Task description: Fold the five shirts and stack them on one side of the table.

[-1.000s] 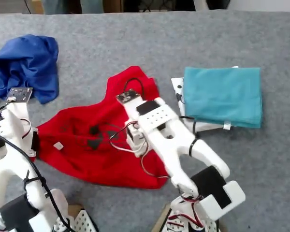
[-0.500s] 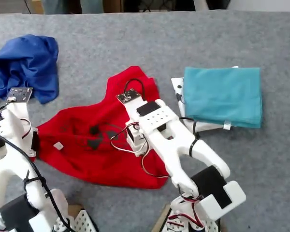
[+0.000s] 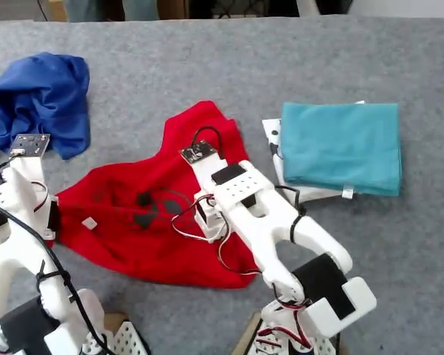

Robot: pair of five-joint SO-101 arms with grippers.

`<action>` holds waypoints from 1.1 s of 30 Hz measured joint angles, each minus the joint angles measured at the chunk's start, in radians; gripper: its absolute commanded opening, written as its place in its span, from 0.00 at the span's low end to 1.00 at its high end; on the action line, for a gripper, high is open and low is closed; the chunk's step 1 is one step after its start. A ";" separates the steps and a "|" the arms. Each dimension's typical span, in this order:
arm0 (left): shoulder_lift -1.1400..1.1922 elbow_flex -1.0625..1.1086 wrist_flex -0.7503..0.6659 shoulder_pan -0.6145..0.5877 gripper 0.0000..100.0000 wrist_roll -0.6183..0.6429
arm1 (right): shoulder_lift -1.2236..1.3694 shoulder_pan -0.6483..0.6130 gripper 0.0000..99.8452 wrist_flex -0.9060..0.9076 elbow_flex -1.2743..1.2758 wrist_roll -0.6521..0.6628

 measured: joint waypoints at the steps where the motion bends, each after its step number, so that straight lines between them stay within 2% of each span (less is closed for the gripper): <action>1: 0.000 0.000 0.000 0.000 0.03 0.000 | 0.000 0.000 0.13 0.000 0.000 0.000; 14: 0.000 0.000 0.000 0.000 0.03 0.000 | -0.006 0.000 0.13 -0.063 0.075 0.000; 19: 0.000 0.000 0.000 0.000 0.03 0.000 | -0.017 0.005 0.02 -0.077 0.091 0.000; 33: 0.000 0.000 0.000 0.000 0.03 0.000 | -0.003 0.020 0.03 -0.057 0.071 0.000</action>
